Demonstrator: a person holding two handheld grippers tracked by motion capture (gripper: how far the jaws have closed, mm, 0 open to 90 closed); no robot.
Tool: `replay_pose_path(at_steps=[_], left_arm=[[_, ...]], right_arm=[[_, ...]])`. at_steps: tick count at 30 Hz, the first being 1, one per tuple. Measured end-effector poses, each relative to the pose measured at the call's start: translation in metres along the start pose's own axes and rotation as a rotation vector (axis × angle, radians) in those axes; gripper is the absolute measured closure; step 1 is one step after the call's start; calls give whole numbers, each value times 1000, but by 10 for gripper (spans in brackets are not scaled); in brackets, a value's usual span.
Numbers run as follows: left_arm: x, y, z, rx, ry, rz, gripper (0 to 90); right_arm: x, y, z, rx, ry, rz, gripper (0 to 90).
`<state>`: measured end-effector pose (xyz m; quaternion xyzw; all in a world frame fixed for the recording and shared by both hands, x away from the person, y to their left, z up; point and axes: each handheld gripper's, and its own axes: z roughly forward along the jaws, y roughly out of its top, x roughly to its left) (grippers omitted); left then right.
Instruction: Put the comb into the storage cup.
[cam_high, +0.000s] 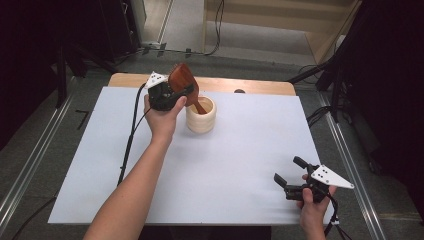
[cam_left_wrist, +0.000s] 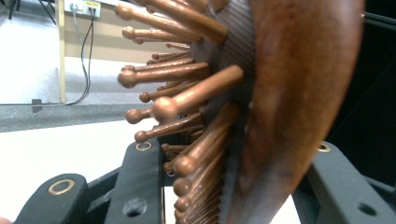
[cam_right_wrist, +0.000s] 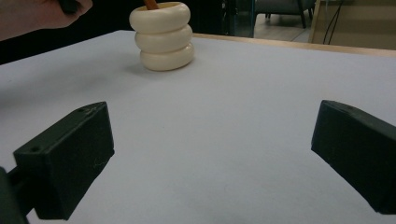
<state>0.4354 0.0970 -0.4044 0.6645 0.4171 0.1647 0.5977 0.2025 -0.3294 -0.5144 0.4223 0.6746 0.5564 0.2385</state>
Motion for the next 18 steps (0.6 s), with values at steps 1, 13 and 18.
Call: replay_pose_path(at_steps=[1,13,18], left_arm=[[0,0,0,1,1,3,589],[-2,-6,7,13,12,10,587],[-2,-10,9,17,15,4,587]], right_arm=[[0,0,0,1,1,-1,0],[0,0,0,-1,1,-3,0],[0,0,0,1,2,-1,0]])
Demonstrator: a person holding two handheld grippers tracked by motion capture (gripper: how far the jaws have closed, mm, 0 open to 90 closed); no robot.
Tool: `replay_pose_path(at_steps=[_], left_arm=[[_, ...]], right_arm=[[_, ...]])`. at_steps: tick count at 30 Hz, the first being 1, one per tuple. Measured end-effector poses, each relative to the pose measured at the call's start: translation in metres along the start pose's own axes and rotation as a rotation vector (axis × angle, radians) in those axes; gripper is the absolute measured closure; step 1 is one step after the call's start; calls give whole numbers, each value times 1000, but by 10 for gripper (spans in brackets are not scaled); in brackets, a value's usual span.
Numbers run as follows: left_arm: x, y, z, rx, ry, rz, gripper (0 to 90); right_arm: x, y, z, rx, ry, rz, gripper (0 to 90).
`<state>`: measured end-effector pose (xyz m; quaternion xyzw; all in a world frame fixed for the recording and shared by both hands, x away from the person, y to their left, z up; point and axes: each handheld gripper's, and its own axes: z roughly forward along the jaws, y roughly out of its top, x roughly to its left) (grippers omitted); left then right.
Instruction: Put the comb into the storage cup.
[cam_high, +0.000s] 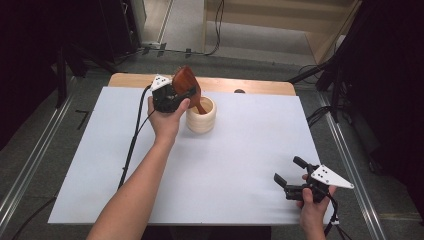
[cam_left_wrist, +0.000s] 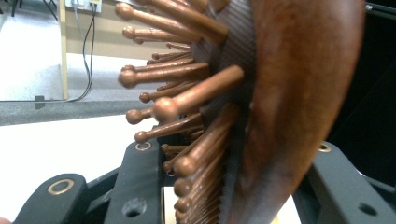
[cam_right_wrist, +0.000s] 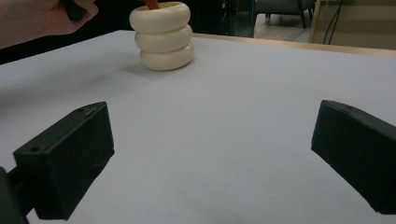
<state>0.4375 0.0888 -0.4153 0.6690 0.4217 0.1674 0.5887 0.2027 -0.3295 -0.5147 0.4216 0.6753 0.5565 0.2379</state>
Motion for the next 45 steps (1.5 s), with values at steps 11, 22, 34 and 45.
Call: replay_pose_path(at_steps=[11,22,34,45], left_arm=[[3,-8,4,6,4,-17,581],[15,-10,6,29,-19,-77,497],[22,-5,-2,34,-15,-49,196],[22,-2,-8,24,-28,-17,0]], right_arm=[[0,0,0,-2,-1,0,0],[0,0,1,-2,-4,0,0],[0,0,1,2,-7,-4,0],[0,0,1,3,-7,-5,0]])
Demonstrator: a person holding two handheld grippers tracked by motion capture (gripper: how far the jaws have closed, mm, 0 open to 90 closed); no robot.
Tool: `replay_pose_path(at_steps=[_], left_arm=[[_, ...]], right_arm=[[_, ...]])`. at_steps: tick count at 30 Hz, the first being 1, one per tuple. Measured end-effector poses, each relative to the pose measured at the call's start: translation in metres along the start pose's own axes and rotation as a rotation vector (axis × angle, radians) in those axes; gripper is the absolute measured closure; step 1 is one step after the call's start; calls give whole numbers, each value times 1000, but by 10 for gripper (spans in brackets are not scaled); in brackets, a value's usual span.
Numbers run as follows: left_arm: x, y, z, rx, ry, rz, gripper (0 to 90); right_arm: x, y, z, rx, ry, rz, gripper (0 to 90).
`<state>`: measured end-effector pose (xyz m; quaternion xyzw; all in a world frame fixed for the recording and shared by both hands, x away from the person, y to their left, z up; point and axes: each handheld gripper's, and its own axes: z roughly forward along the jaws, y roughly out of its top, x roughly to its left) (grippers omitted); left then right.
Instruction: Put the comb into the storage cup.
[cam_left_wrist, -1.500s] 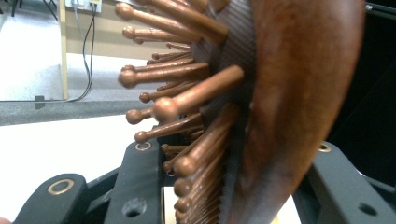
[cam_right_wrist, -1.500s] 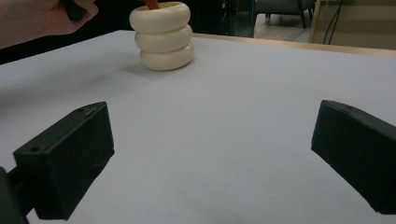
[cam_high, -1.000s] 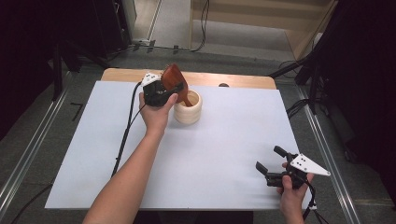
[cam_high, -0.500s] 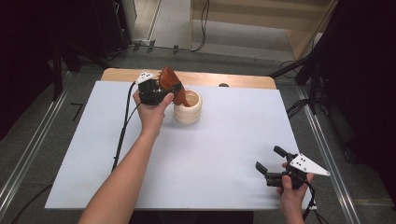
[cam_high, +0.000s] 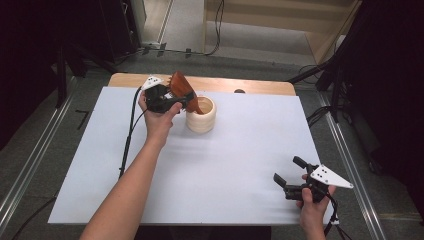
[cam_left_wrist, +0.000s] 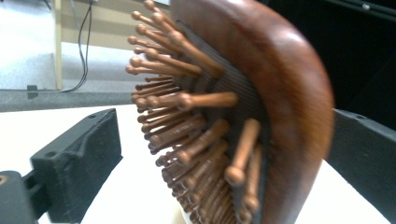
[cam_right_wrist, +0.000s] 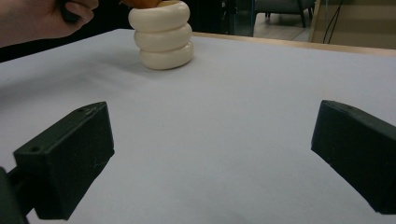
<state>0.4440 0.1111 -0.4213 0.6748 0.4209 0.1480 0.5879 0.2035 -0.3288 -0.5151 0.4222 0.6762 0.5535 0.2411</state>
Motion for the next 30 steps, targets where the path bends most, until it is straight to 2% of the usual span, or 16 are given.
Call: replay_pose_path(at_steps=[3,9,17,20,30], left_arm=[[-1,0,-3,1,-9,30,0],[1,0,-9,-13,-20,34,0],[-1,1,-18,-16,-36,80,0],[-2,1,-22,-26,-22,100,0],[1,-3,-43,-38,-24,108,0]], right_arm=[[0,0,0,0,0,0,0],[0,0,0,0,0,-1,0],[0,0,0,4,1,0,0],[0,0,0,2,-1,-2,0],[1,0,1,4,-3,-4,0]])
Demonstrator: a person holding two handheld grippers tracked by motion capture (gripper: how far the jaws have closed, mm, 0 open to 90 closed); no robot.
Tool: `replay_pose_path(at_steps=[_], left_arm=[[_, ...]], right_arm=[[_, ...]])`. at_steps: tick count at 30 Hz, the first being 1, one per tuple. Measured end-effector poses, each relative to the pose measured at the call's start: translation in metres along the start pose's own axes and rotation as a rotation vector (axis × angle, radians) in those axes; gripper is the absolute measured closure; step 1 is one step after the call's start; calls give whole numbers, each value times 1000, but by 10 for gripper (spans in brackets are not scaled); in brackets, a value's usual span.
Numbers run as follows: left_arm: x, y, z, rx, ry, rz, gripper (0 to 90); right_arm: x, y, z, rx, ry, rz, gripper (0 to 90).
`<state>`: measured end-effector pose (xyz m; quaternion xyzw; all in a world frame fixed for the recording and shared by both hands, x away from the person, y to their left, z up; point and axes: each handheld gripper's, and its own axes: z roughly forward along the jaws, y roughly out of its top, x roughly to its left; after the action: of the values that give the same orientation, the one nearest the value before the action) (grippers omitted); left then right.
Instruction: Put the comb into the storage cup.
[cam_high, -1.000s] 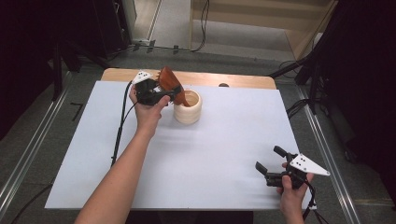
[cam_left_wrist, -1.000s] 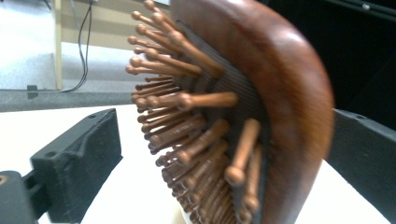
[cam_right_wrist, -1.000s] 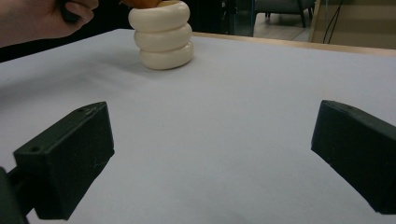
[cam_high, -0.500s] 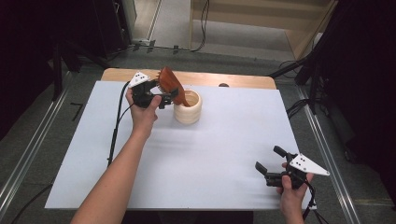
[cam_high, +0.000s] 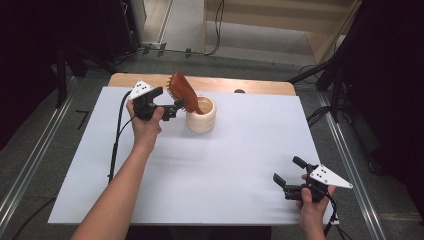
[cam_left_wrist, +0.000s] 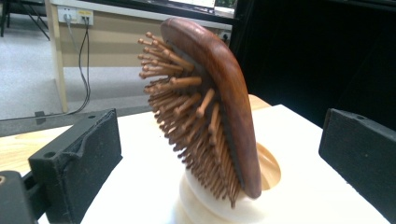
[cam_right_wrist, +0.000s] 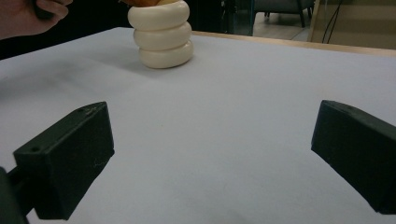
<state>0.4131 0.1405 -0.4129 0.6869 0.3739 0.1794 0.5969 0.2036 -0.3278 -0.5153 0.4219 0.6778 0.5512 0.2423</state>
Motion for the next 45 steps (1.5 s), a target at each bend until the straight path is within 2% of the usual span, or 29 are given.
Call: replay_pose_path(at_steps=[9,15,23,45], left_arm=[[-2,-10,-21,11,6,39,0],[-2,-17,-30,10,3,35,0],[-5,-25,-45,9,8,54,0],[-7,-51,-98,-7,34,79,0]], right_arm=[[0,0,0,4,-2,-8,0],[1,0,0,6,-3,-7,0],[0,0,1,5,-5,-8,0],[2,0,1,10,-9,-13,0]])
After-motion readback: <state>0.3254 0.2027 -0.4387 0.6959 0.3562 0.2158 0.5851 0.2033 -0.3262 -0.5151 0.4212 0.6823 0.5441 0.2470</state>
